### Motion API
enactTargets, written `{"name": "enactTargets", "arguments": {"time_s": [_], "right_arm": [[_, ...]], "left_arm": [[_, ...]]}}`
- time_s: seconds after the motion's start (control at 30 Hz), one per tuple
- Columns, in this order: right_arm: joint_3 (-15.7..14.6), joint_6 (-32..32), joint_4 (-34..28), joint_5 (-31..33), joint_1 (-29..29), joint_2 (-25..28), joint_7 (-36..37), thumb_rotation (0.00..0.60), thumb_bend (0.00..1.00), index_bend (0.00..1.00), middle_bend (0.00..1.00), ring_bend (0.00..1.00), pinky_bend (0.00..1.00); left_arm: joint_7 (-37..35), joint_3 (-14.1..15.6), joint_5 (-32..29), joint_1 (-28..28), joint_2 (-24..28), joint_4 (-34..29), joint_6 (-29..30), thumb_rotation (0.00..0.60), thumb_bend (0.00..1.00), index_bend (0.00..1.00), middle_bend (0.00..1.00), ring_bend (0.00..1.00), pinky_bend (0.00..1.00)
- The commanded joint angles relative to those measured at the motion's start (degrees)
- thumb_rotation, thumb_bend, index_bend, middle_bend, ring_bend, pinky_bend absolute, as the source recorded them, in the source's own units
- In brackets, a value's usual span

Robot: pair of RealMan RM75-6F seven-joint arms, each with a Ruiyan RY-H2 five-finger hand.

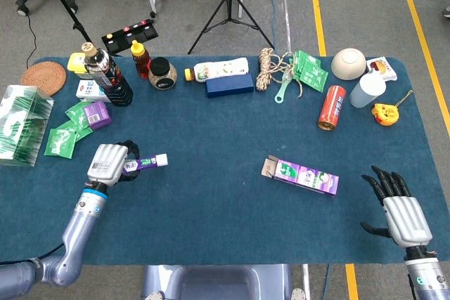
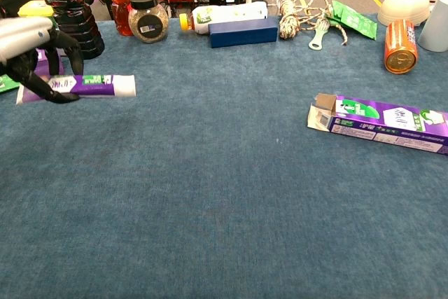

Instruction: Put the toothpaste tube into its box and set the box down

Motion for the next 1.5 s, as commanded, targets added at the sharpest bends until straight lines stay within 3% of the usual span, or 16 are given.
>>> {"name": "enactTargets", "arguments": {"time_s": [0.03, 0.27, 0.53, 0.83, 1.03, 1.3, 1.5], "right_arm": [[0.61, -2.82, -0.2, 1.28, 1.8, 0.09, -0.84, 0.6, 0.0, 0.12, 0.02, 0.04, 0.0], [2.94, -12.95, -4.81, 6.79, 7.88, 0.17, -2.88, 0.6, 0.0, 0.12, 0.03, 0.04, 0.0], [7.2, -20.61, -8.18, 23.62, 14.4, -3.43, -11.25, 0.6, 0.0, 0.12, 0.04, 0.04, 0.0], [8.84, -17.94, -11.7, 41.69, 19.88, -7.93, -24.03, 0.6, 0.0, 0.12, 0.03, 0.04, 0.0], [9.35, -14.18, -12.72, 49.98, 23.41, -10.8, -30.37, 0.6, 0.0, 0.12, 0.03, 0.03, 0.0], [8.52, -13.51, -8.23, 52.89, 25.75, -14.87, -31.96, 0.6, 0.0, 0.12, 0.05, 0.05, 0.01], [7.9, -12.93, -4.81, 52.56, 26.49, -17.01, -32.32, 0.6, 0.0, 0.12, 0.1, 0.1, 0.07]], "left_arm": [[-1.7, -0.66, 3.34, -0.87, 4.51, -4.07, -1.64, 0.6, 0.35, 0.56, 0.42, 0.49, 0.72], [-5.82, -0.6, 11.22, -2.98, 12.0, -8.55, -5.31, 0.6, 0.34, 0.56, 0.42, 0.49, 0.72], [-7.75, -1.07, 12.1, -4.48, 16.05, -10.73, -8.0, 0.6, 0.33, 0.56, 0.42, 0.49, 0.71], [-7.36, -1.82, 10.98, -4.82, 17.15, -11.67, -7.41, 0.6, 0.33, 0.56, 0.43, 0.49, 0.71], [-8.47, -1.89, 10.63, -4.73, 17.62, -11.15, -7.25, 0.6, 0.33, 0.56, 0.42, 0.49, 0.71], [-11.16, -1.78, 10.98, -4.22, 18.67, -9.56, -7.04, 0.6, 0.33, 0.56, 0.42, 0.49, 0.71], [-12.5, -1.81, 11.11, -3.78, 19.67, -8.66, -6.71, 0.6, 0.33, 0.56, 0.42, 0.49, 0.71]]}}
